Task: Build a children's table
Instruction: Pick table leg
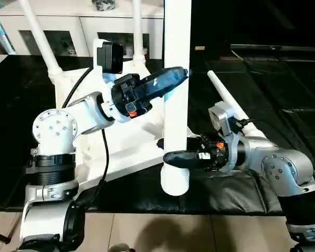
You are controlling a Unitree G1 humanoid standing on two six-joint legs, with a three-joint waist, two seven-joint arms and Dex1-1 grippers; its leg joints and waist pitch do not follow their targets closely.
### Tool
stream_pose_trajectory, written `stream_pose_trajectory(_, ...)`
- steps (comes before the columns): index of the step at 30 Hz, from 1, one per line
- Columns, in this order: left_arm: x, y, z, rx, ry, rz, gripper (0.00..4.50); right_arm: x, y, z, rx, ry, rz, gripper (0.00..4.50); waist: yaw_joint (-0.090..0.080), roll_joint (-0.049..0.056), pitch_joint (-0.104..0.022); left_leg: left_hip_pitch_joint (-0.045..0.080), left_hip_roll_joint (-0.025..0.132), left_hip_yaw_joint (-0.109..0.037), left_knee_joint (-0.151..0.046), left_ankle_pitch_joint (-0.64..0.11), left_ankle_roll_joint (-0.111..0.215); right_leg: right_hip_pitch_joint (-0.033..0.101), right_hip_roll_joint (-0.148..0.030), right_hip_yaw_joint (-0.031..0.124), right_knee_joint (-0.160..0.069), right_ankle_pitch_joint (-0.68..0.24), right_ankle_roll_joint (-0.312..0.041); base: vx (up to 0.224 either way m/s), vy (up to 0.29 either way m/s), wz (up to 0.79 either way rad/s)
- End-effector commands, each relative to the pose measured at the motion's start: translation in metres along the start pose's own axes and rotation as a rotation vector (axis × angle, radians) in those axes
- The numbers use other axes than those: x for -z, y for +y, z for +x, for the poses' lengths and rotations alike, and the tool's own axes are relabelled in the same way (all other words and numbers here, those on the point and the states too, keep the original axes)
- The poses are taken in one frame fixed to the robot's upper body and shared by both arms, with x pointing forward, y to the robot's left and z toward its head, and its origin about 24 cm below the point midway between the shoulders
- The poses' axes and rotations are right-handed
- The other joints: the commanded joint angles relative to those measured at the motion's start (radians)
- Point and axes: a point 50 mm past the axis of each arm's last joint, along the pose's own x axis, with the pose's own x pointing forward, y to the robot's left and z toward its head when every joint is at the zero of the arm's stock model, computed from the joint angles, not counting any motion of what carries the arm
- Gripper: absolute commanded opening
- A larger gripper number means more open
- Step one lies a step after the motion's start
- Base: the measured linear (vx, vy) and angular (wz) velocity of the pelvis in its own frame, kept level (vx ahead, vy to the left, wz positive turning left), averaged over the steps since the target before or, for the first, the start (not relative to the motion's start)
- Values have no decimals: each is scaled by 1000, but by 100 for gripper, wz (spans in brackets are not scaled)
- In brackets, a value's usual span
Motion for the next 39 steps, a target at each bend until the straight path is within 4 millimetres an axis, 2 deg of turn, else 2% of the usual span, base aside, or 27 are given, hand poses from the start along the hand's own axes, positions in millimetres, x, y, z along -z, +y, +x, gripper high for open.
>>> stream_pose_trajectory(1,-1,-4,7,54,4,5,193,-1,-15,-11,160,8,-5,190,2,-12,-82,4,41,-13,-60,-96,32,62,-78,61,-79,-338,-86,0,0,0)
stream_pose_trajectory(2,-3,-2,6,32,-1,14,192,-2,-18,-12,188,-5,-12,225,1,-13,-82,4,39,-12,-60,-100,32,61,-78,61,-80,-341,-85,0,0,0)
stream_pose_trajectory(4,-7,4,4,-35,-11,44,191,-7,-26,-14,262,-42,-28,260,-1,-12,-82,6,39,-14,-61,-108,24,60,-77,59,-82,-356,-78,0,0,0)
stream_pose_trajectory(6,-9,8,2,-81,-19,61,191,-10,-28,-15,286,-53,-50,263,0,-11,-82,9,42,-14,-62,-109,17,59,-76,61,-80,-343,-76,0,0,0)
stream_pose_trajectory(7,-11,12,-1,-128,-30,76,191,-11,-28,-17,300,-65,-56,282,1,-7,-84,8,43,-15,-62,-102,15,62,-78,62,-76,-327,-77,0,0,0)
stream_pose_trajectory(8,-11,12,-1,-128,-30,76,190,-11,-28,-17,300,-65,-56,294,2,-7,-84,7,42,-15,-62,-97,17,61,-77,62,-78,-318,-77,0,0,0)
stream_pose_trajectory(9,-13,16,-4,-193,-37,102,190,-13,-27,-19,302,-93,-66,302,3,-9,-86,10,43,-14,-61,-95,19,61,-76,62,-74,-300,-85,0,0,0)
stream_pose_trajectory(12,-13,19,-6,-238,-35,121,188,-13,-25,-19,302,-112,-70,327,6,-9,-87,7,44,-15,-60,-80,24,64,-79,63,-67,-261,-104,0,0,0)
stream_pose_trajectory(13,-15,23,-6,-309,-40,148,186,-13,-24,-19,328,-118,-71,327,5,-14,-86,5,44,-14,-60,-78,27,65,-79,63,-66,-256,-110,0,0,0)
stream_pose_trajectory(14,-16,26,-7,-355,-42,159,186,-14,-23,-19,334,-126,-68,346,4,-19,-85,5,45,-14,-61,-78,28,64,-79,64,-68,-258,-108,0,0,0)
stream_pose_trajectory(15,-16,27,-7,-380,-42,165,186,-14,-23,-19,339,-131,-69,352,5,-16,-85,4,44,-14,-61,-81,27,64,-80,63,-69,-268,-104,0,0,0)
stream_pose_trajectory(16,-18,32,-7,-451,-39,187,184,-16,-23,-19,361,-152,-74,358,5,-23,-84,4,44,-13,-62,-85,24,66,-81,63,-70,-292,-91,0,0,0)
stream_pose_trajectory(18,-18,36,-8,-525,-23,204,179,-18,-23,-21,386,-181,-65,362,5,-23,-84,6,42,-13,-62,-90,20,64,-82,62,-75,-327,-73,0,0,0)
stream_pose_trajectory(19,-18,39,-10,-573,-19,210,177,-20,-25,-21,419,-196,-53,362,1,-30,-83,3,41,-12,-63,-88,20,65,-80,61,-77,-336,-60,0,0,0)
stream_pose_trajectory(20,-18,41,-10,-607,-15,210,177,-20,-26,-22,451,-198,-43,362,2,-25,-82,7,42,-13,-64,-89,14,60,-79,61,-78,-343,-57,0,0,0)
stream_pose_trajectory(21,-19,42,-11,-632,-13,208,177,-19,-28,-23,480,-197,-35,362,1,-25,-83,7,41,-13,-63,-90,14,61,-79,60,-79,-344,-55,0,0,0)
stream_pose_trajectory(25,-19,44,-9,-674,4,236,177,-16,-33,-24,557,-168,-21,362,2,-29,-86,6,43,-13,-62,-73,11,61,-80,62,-70,-287,-71,0,0,0)
stream_pose_trajectory(26,-20,44,-8,-684,7,246,177,-15,-34,-24,581,-161,-21,362,2,-34,-86,5,43,-13,-62,-65,12,62,-80,63,-69,-274,-77,0,0,0)
stream_pose_trajectory(28,-20,44,-7,-692,12,254,177,-15,-36,-24,606,-145,-30,362,3,-35,-86,4,43,-13,-62,-60,11,62,-81,63,-66,-260,-83,0,0,0)
stream_pose_trajectory(31,-21,44,-6,-702,14,258,177,-14,-38,-24,631,-126,-16,362,4,-33,-85,5,43,-12,-63,-75,9,62,-82,63,-69,-276,-84,0,0,0)
stream_pose_trajectory(35,-21,43,-4,-714,20,268,177,-15,-40,-24,633,-104,2,362,3,-38,-83,5,41,-12,-63,-82,7,62,-83,63,-71,-294,-78,0,0,0)
stream_pose_trajectory(39,-19,43,-2,-701,35,274,177,-16,-36,-19,555,-79,-13,362,6,-40,-84,4,43,-12,-63,-74,12,64,-83,64,-68,-281,-69,0,0,0)
